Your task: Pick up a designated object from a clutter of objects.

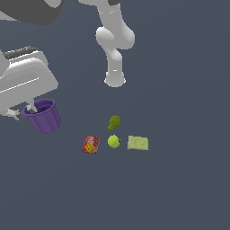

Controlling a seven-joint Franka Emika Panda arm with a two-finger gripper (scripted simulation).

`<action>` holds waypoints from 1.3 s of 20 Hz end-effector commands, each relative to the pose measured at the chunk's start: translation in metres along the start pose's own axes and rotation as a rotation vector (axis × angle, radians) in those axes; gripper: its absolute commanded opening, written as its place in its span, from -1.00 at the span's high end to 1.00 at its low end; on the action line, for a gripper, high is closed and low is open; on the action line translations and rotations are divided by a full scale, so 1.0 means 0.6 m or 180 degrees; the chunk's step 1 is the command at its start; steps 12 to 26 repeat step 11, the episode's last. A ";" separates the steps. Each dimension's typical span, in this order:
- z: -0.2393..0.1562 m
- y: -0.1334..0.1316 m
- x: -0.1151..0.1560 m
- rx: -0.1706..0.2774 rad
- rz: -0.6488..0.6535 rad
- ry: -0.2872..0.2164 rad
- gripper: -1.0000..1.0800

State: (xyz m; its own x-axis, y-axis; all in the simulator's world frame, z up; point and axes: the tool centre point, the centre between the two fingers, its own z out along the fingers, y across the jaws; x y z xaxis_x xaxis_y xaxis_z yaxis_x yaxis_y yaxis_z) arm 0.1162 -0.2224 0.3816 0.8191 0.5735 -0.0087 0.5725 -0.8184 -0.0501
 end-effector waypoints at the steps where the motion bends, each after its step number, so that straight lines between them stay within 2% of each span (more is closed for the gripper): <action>1: -0.045 -0.008 -0.007 -0.0041 -0.0013 0.0061 1.00; 9: -0.120 -0.020 -0.020 -0.0108 -0.0031 0.0165 1.00; 26: -0.122 -0.020 -0.020 -0.0109 -0.0031 0.0168 1.00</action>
